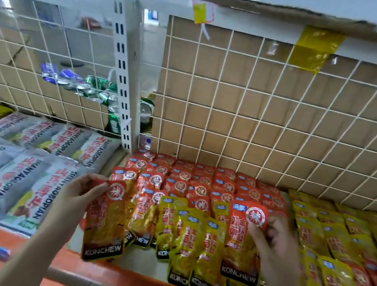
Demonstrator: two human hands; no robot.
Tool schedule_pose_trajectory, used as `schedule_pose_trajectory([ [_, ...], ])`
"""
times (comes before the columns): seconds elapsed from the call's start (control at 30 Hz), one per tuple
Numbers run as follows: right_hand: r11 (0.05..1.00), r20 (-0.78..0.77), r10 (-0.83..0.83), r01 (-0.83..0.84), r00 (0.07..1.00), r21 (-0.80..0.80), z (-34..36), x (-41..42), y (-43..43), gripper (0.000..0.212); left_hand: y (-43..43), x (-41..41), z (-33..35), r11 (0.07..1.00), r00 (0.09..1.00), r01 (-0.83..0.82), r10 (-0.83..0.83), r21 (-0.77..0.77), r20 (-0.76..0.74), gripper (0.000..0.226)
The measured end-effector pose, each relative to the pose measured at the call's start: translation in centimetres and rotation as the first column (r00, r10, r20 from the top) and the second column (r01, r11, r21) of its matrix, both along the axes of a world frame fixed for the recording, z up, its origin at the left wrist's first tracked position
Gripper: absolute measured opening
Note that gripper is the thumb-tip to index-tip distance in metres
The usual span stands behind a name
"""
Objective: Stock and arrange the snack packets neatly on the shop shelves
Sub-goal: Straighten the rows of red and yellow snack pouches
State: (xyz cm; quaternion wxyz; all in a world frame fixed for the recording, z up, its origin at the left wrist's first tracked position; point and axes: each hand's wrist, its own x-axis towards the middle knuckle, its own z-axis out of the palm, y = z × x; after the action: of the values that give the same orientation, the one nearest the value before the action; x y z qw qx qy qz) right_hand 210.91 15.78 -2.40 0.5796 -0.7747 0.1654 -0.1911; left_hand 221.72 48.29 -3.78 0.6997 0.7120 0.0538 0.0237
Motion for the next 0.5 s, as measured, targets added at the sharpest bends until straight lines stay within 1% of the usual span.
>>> schedule_pose_trajectory([
  [0.03, 1.0, -0.001, -0.002, 0.002, 1.0, -0.004, -0.1, 0.3, 1.0, 0.006, 0.1, 0.6, -0.4, 1.0, 1.0, 0.007, -0.007, 0.026, 0.005, 0.005],
  [0.13, 0.999, 0.001, 0.023, -0.023, 1.0, -0.037, -0.3, 1.2, 3.9, 0.009, 0.1, 2.2, -1.3, 0.984, 0.998, 0.029, -0.038, 0.177, 0.048, 0.01],
  [0.2, 0.999, -0.002, 0.043, -0.043, 0.999, -0.031, -0.3, 1.9, 5.6, 0.008, 0.1, 2.9, -1.4, 0.964, 0.995, 0.046, -0.066, 0.261, 0.072, 0.014],
  [0.27, 0.996, -0.037, 0.061, -0.063, 0.997, -0.066, -0.6, 2.6, 7.2, 0.005, 0.0, 3.1, -1.2, 0.933, 0.989, 0.095, -0.129, 0.348, 0.075, 0.019],
  [0.33, 0.987, -0.085, 0.074, -0.085, 0.994, -0.137, -1.1, 3.4, 8.7, 0.008, 0.0, 3.3, -1.3, 0.866, 0.967, 0.19, -0.245, 0.462, 0.063, 0.028],
  [0.4, 0.978, -0.118, 0.099, -0.119, 0.988, -0.174, -1.7, 4.0, 10.2, 0.01, 0.1, 3.4, -1.6, 0.773, 0.937, 0.256, -0.345, 0.581, 0.046, 0.037],
  [0.5, 0.959, -0.157, 0.16, -0.191, 0.975, -0.208, -2.2, 4.9, 12.4, 0.011, 0.2, 3.2, -2.0, 0.626, 0.916, 0.255, -0.4, 0.737, 0.024, 0.054],
])
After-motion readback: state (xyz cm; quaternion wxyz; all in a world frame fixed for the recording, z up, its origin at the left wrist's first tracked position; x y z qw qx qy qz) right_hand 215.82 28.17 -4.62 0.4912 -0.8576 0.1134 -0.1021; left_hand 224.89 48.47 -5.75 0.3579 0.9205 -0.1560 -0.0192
